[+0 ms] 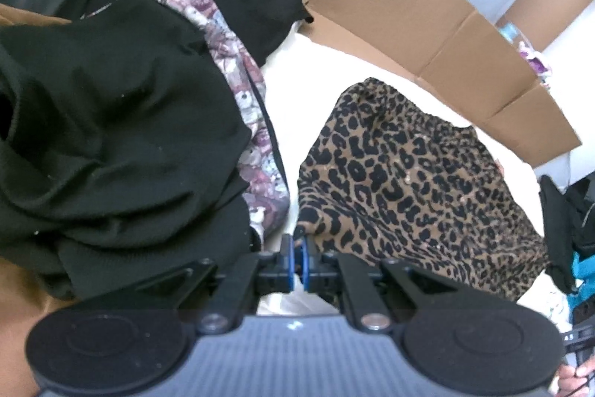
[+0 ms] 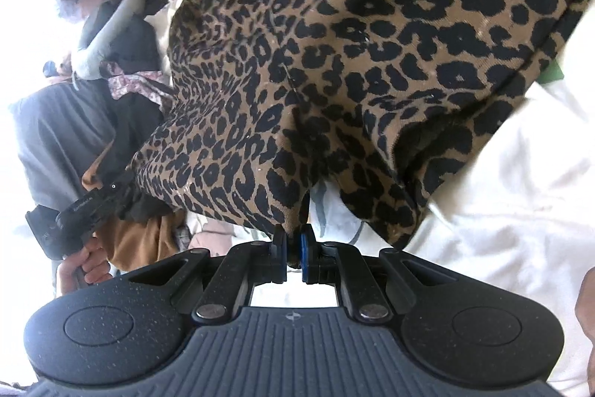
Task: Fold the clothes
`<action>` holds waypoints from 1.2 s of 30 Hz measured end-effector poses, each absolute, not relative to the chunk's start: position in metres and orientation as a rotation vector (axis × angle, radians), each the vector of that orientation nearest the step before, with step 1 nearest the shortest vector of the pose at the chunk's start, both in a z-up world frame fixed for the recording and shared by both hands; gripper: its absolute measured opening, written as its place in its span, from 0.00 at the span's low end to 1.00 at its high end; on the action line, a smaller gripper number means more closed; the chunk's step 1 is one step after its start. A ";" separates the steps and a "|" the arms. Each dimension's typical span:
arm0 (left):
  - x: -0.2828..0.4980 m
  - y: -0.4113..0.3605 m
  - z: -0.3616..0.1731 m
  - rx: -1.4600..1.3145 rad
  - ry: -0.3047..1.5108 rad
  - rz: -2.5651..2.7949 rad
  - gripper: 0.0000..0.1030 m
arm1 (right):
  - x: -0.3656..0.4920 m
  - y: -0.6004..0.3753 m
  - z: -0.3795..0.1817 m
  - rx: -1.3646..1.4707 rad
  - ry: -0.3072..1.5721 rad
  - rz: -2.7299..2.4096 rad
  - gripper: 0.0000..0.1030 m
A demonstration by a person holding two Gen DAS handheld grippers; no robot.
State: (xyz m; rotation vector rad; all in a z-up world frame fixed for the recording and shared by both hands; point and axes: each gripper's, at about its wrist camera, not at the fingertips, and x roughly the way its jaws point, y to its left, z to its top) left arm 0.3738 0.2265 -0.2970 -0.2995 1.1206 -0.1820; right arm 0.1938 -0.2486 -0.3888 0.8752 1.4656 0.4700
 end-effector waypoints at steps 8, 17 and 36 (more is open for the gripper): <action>0.376 0.216 -0.353 -0.259 1.197 -0.164 0.04 | 0.200 -0.238 -0.424 0.760 1.536 0.412 0.04; 0.365 0.231 -0.369 -0.303 1.188 -0.183 0.12 | 0.197 -0.232 -0.423 0.685 1.544 0.405 0.06; 0.348 0.216 -0.388 -0.216 1.101 -0.220 0.41 | 0.198 -0.226 -0.415 0.542 1.542 0.373 0.05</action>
